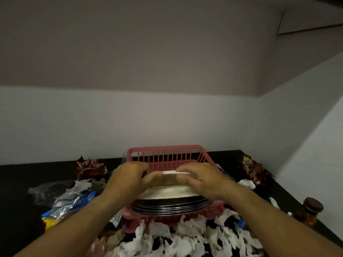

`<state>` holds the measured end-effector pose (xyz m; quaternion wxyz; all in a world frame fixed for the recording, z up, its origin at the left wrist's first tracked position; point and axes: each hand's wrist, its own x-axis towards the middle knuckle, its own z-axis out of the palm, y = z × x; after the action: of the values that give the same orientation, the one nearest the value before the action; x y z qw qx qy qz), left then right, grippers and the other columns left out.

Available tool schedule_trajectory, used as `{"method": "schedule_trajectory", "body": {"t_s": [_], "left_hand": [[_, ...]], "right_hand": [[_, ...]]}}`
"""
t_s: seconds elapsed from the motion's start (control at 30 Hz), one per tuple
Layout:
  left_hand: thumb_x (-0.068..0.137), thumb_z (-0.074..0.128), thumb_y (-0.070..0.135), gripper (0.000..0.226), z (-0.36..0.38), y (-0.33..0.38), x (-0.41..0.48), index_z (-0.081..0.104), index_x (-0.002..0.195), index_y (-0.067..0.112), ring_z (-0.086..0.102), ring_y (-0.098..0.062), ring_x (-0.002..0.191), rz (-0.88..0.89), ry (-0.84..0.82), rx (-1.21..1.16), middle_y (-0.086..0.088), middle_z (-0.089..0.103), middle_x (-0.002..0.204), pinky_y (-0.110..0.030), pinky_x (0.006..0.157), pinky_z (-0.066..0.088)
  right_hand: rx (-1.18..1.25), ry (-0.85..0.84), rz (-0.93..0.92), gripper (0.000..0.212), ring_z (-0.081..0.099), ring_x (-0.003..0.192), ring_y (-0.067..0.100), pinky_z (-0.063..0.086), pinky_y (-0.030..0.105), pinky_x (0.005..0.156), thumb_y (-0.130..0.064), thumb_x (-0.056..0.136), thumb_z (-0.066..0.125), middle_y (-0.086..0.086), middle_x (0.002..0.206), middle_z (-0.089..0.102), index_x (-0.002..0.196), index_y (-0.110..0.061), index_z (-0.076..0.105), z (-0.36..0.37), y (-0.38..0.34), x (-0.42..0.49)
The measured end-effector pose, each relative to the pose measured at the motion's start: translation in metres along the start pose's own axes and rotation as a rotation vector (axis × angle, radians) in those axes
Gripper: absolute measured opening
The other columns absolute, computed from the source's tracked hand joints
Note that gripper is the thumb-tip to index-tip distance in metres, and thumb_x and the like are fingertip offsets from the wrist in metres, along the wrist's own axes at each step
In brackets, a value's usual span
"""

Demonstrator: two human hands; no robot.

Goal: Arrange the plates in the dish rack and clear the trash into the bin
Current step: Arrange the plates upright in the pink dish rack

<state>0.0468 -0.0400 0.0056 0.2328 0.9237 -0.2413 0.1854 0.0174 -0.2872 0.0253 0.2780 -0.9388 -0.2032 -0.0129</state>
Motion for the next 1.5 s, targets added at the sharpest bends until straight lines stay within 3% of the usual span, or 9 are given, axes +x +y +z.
{"method": "schedule_trajectory", "body": {"t_s": [0.17, 0.3, 0.37, 0.57, 0.67, 0.83, 1.0, 1.2, 1.5], "left_hand": [[0.087, 0.036, 0.071, 0.047, 0.005, 0.026, 0.0, 0.055, 0.064, 0.034, 0.054, -0.002, 0.06, -0.055, 0.07, -0.273, 0.014, 0.056, 0.062, -0.018, 0.052, 0.032], [0.066, 0.053, 0.087, 0.076, 0.018, 0.004, -0.043, 0.043, 0.131, 0.048, 0.04, 0.017, 0.114, 0.032, -0.377, -0.244, 0.04, 0.04, 0.127, -0.016, 0.096, 0.04], [0.07, 0.063, 0.071, 0.08, 0.03, -0.008, -0.055, 0.033, 0.14, 0.045, 0.036, 0.012, 0.121, 0.049, -0.328, -0.093, 0.033, 0.035, 0.139, -0.014, 0.102, 0.035], [0.06, 0.087, 0.028, 0.06, 0.049, -0.008, -0.059, 0.066, 0.115, 0.02, 0.07, -0.023, 0.083, 0.071, -0.07, 0.122, 0.001, 0.071, 0.104, -0.033, 0.063, 0.057], [0.057, 0.091, 0.021, 0.049, 0.047, -0.004, -0.048, 0.071, 0.102, 0.016, 0.07, -0.024, 0.066, 0.155, 0.064, 0.167, -0.001, 0.073, 0.087, -0.033, 0.046, 0.055], [0.079, 0.07, 0.026, 0.011, 0.027, 0.01, -0.005, 0.067, 0.088, 0.021, 0.064, -0.022, 0.054, 0.253, 0.224, 0.239, 0.003, 0.069, 0.073, -0.027, 0.04, 0.04], [0.076, 0.058, 0.022, 0.012, -0.01, 0.017, 0.04, 0.063, 0.086, 0.017, 0.064, -0.028, 0.063, 0.414, 0.145, 0.365, -0.002, 0.066, 0.076, -0.029, 0.047, 0.036], [0.086, 0.064, 0.03, 0.023, -0.069, 0.018, 0.099, 0.059, 0.107, 0.021, 0.062, -0.026, 0.101, 0.722, -0.045, 0.755, -0.001, 0.067, 0.106, -0.044, 0.091, 0.047], [0.093, 0.053, 0.009, 0.016, -0.058, -0.01, 0.091, 0.063, 0.102, 0.018, 0.062, -0.025, 0.1, 1.045, -0.11, 0.991, -0.001, 0.067, 0.101, -0.041, 0.087, 0.051]], "right_hand": [[-0.132, -0.019, 0.068, 0.026, 0.061, 0.099, 0.009, 0.053, 0.037, 0.087, -0.03, 0.102, 0.047, -0.013, 0.113, 0.066, 0.123, -0.04, 0.059, -0.015, 0.015, 0.021], [-0.168, 0.035, 0.162, 0.03, 0.059, 0.107, 0.021, 0.05, 0.038, 0.092, -0.024, 0.102, 0.049, 0.0, 0.12, 0.066, 0.129, -0.033, 0.06, -0.018, 0.025, 0.026], [-0.129, 0.058, 0.181, 0.028, 0.06, 0.103, 0.02, 0.049, 0.033, 0.086, -0.024, 0.102, 0.05, -0.001, 0.114, 0.066, 0.127, -0.03, 0.062, -0.018, 0.026, 0.027], [-0.112, 0.133, 0.198, 0.017, 0.059, 0.075, 0.02, 0.041, 0.027, 0.058, -0.025, 0.101, 0.053, -0.005, 0.079, 0.062, 0.098, -0.019, 0.069, -0.026, 0.022, 0.026], [-0.057, 0.198, 0.199, 0.025, 0.06, 0.069, 0.021, 0.044, 0.03, 0.059, -0.024, 0.101, 0.054, -0.004, 0.076, 0.064, 0.083, -0.039, 0.064, -0.036, 0.021, 0.023], [-0.059, 0.314, 0.201, 0.02, 0.064, 0.084, 0.019, 0.05, 0.033, 0.072, -0.022, 0.1, 0.055, -0.005, 0.092, 0.069, 0.111, -0.029, 0.069, -0.055, 0.029, 0.012], [-0.094, 0.487, 0.233, 0.023, 0.063, 0.08, 0.023, 0.042, 0.028, 0.068, -0.021, 0.1, 0.055, -0.003, 0.087, 0.066, 0.117, -0.022, 0.069, -0.063, 0.051, -0.002], [-0.083, 0.558, 0.296, 0.025, 0.053, 0.068, 0.008, 0.035, 0.02, 0.057, -0.025, 0.1, 0.053, -0.018, 0.076, 0.056, 0.121, -0.026, 0.067, -0.048, 0.065, -0.006], [-0.061, 0.706, 0.345, 0.032, 0.057, 0.082, 0.021, 0.044, 0.029, 0.071, -0.023, 0.102, 0.045, 0.005, 0.1, 0.067, 0.132, -0.024, 0.058, -0.022, 0.054, -0.002]]}}
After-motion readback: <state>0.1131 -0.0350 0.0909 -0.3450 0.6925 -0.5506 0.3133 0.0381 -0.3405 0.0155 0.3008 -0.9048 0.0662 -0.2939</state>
